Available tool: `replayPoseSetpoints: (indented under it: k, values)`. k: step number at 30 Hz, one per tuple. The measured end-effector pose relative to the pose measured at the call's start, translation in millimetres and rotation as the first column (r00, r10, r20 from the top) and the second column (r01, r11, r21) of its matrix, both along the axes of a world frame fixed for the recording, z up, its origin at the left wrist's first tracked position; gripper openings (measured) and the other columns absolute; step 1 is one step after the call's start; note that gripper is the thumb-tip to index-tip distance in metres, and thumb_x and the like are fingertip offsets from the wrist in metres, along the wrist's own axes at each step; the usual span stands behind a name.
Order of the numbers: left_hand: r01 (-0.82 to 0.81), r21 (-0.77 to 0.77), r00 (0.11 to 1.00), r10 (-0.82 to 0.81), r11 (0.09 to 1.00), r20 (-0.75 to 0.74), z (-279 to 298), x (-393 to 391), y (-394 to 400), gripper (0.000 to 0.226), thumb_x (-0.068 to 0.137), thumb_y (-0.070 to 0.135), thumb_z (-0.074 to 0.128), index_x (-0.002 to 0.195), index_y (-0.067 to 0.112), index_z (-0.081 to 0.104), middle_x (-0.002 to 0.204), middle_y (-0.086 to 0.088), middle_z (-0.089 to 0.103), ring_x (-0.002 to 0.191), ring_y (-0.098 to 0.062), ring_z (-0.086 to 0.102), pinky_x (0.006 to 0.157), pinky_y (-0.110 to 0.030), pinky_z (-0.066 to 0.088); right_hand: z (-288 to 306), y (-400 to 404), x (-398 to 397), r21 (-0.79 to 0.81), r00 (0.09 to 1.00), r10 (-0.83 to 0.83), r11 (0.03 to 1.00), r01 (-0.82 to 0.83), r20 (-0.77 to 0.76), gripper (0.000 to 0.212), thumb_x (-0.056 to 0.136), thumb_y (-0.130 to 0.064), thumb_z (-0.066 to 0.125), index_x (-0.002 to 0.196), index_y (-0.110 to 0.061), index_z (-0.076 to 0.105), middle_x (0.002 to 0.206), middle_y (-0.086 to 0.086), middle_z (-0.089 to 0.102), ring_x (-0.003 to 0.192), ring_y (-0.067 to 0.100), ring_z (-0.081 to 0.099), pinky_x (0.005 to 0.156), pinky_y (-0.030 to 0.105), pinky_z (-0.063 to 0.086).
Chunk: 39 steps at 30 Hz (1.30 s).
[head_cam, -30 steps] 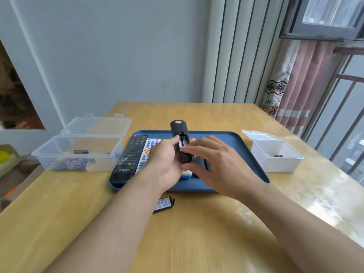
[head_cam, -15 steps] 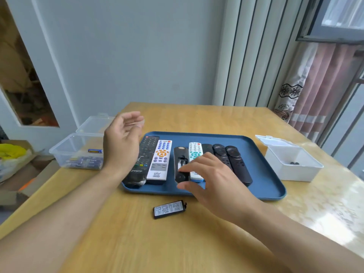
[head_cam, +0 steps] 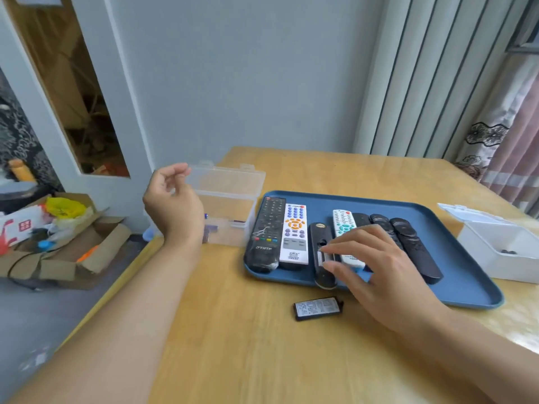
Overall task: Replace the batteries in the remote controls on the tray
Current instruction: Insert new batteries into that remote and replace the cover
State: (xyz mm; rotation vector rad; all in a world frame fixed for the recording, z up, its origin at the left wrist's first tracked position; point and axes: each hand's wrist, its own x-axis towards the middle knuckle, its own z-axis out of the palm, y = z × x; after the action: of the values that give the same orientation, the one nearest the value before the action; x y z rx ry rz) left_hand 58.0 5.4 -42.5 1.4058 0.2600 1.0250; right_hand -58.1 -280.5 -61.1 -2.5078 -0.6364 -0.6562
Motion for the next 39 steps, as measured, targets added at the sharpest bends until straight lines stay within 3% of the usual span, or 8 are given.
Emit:
replayPoseSetpoints:
  k: [4,8,13,17,21,25,34,39]
  values:
    - [-0.303,-0.01,0.935,0.296,0.953,-0.194,-9,5,14,0.047,0.074,0.008,0.053,0.113,0.032,0.064,0.127,0.007,0.061,0.125,-0.025,0.051,0.113,-0.052,0.034,23,32,27,-0.057,0.999,-0.005,0.998,0.008,0.04,0.02,0.095,-0.028,0.065,0.113,-0.026,0.072,0.104,-0.017,0.066,0.105,0.011,0.051,0.089,0.023,0.043]
    - [-0.255,-0.343,0.934,0.138,0.904,-0.331,-20,16,29,0.057,0.081,0.005,0.052,0.13,0.034,0.055,0.137,0.006,0.057,0.118,-0.02,0.055,0.101,-0.028,0.045,55,87,77,-0.178,0.995,0.062,0.981,-0.075,-0.077,0.024,0.099,-0.018,0.06,0.119,-0.026,0.071,0.11,-0.01,0.066,0.106,0.014,0.051,0.082,0.019,0.034]
    - [-0.161,-0.56,0.982,0.077,0.812,-0.171,-18,19,26,0.047,0.085,-0.011,0.039,0.118,0.012,0.063,0.115,-0.004,0.069,0.1,-0.016,0.066,0.074,-0.011,0.048,71,142,124,-0.315,0.978,0.022,0.945,-0.088,-0.206,0.031,0.095,-0.007,0.062,0.12,-0.023,0.07,0.118,-0.001,0.069,0.108,0.016,0.06,0.086,0.026,0.047]
    - [-0.186,-0.541,0.983,0.153,0.82,-0.105,-13,18,28,0.047,0.08,-0.012,0.032,0.106,0.011,0.062,0.103,-0.004,0.069,0.093,-0.014,0.067,0.068,-0.007,0.047,75,160,130,-0.427,0.962,-0.036,0.9,-0.087,-0.271,0.045,0.089,0.01,0.053,0.12,-0.017,0.071,0.107,0.004,0.072,0.097,0.02,0.068,0.087,0.034,0.056]
    - [-0.195,-0.511,0.979,0.196,0.837,-0.053,-6,14,23,0.051,0.076,-0.014,0.028,0.107,0.004,0.063,0.105,-0.009,0.069,0.094,-0.017,0.064,0.071,-0.008,0.047,68,166,134,-0.526,0.971,-0.069,0.848,-0.063,-0.227,0.043,0.09,0.005,0.058,0.124,-0.019,0.069,0.114,0.01,0.069,0.101,0.029,0.066,0.084,0.041,0.057]
    - [-0.196,-0.527,0.98,0.191,0.827,-0.064,-6,15,24,0.043,0.079,-0.014,0.033,0.1,0.011,0.061,0.106,-0.01,0.069,0.092,-0.018,0.064,0.066,-0.007,0.046,62,172,130,-0.557,0.953,-0.088,0.825,-0.094,-0.291,0.043,0.086,-0.012,0.076,0.128,-0.019,0.067,0.115,0.008,0.069,0.106,0.029,0.064,0.084,0.035,0.054]
    - [-0.199,-0.523,0.98,0.179,0.829,-0.089,-4,16,25,0.036,0.078,-0.013,0.036,0.087,0.013,0.06,0.09,-0.006,0.064,0.082,-0.021,0.061,0.053,-0.009,0.042,64,186,126,-0.616,0.948,-0.106,0.78,-0.107,-0.299,0.029,0.086,-0.017,0.076,0.114,-0.011,0.07,0.107,0.01,0.07,0.096,0.027,0.064,0.068,0.029,0.047]
    - [-0.199,-0.486,0.98,0.181,0.851,-0.084,-3,13,22,0.036,0.077,-0.014,0.037,0.086,0.01,0.061,0.089,-0.004,0.062,0.081,-0.02,0.059,0.051,-0.009,0.041,68,182,125,-0.652,0.925,-0.125,0.743,-0.151,-0.358,0.026,0.088,-0.007,0.06,0.11,-0.013,0.074,0.097,0.011,0.068,0.057,0.016,0.047,0.047,0.023,0.037]
